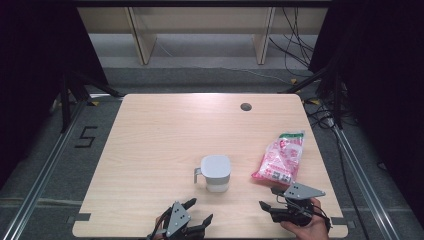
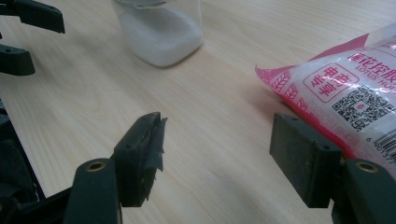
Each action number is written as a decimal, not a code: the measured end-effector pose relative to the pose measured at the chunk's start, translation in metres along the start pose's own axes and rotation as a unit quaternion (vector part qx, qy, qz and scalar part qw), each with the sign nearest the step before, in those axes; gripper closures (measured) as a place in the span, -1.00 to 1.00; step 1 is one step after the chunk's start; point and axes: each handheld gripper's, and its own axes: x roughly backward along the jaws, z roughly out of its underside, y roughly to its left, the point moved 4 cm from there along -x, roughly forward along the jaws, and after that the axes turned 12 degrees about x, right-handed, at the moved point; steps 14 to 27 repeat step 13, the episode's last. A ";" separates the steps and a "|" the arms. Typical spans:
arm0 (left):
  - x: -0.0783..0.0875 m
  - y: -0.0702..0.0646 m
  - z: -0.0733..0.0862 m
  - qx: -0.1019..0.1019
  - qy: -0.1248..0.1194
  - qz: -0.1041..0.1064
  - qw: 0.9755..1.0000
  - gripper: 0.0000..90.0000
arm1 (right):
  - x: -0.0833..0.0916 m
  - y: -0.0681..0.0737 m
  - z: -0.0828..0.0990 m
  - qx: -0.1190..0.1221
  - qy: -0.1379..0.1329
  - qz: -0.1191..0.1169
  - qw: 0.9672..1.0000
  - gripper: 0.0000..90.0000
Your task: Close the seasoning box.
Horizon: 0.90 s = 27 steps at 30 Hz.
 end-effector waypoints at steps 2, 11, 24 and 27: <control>0.000 0.000 0.000 0.000 0.002 -0.001 1.000 -0.40 | -0.001 0.000 0.000 0.004 0.002 0.001 1.000 -0.22; 0.000 0.001 0.000 -0.014 0.005 0.003 1.000 -0.40 | -0.001 0.000 0.001 0.008 0.003 0.001 1.000 -0.22; 0.000 0.000 0.001 0.001 0.001 0.002 1.000 -0.40 | -0.001 0.001 0.001 0.003 0.006 -0.003 1.000 -0.22; 0.000 0.000 0.001 0.001 0.001 0.002 1.000 -0.40 | -0.001 0.001 0.001 0.003 0.006 -0.003 1.000 -0.22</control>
